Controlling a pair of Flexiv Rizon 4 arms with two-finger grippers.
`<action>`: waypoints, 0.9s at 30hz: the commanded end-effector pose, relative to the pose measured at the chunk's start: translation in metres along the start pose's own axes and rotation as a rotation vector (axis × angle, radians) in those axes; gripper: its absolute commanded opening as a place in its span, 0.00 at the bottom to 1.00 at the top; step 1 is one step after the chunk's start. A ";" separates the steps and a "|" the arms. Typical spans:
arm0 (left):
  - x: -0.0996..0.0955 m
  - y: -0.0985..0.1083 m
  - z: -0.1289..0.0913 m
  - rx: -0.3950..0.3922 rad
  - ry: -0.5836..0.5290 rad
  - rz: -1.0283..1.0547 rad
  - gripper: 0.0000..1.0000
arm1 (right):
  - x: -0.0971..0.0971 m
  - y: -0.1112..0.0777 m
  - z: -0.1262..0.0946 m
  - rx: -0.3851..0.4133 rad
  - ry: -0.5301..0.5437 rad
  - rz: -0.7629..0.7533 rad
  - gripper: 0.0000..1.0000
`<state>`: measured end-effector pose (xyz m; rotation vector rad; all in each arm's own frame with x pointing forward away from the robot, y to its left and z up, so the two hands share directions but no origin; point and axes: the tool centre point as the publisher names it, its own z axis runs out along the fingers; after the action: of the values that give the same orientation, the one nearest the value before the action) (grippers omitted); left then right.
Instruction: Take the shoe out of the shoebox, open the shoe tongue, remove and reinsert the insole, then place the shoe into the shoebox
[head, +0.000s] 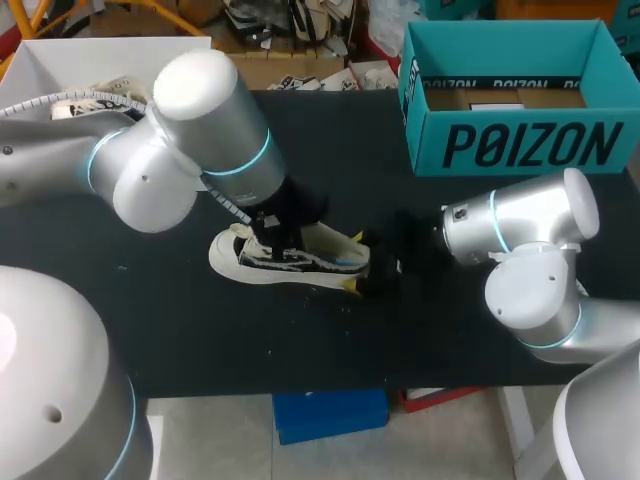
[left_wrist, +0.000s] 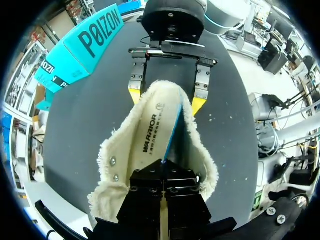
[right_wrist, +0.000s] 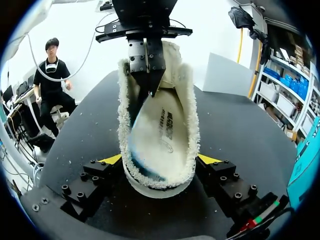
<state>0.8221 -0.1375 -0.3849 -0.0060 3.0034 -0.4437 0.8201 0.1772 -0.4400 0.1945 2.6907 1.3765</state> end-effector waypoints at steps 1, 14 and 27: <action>-0.003 0.003 -0.001 0.013 0.026 0.000 0.00 | 0.000 -0.001 0.003 0.003 -0.001 0.001 0.00; -0.004 0.001 -0.011 0.080 0.064 -0.010 0.00 | 0.000 -0.001 0.003 0.003 -0.001 0.001 0.00; 0.000 -0.020 -0.003 0.110 0.089 0.015 0.00 | 0.000 -0.001 0.003 0.003 -0.001 0.001 0.00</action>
<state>0.8197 -0.1454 -0.3706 0.0429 3.0542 -0.6385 0.8202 0.1771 -0.4401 0.1947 2.6907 1.3761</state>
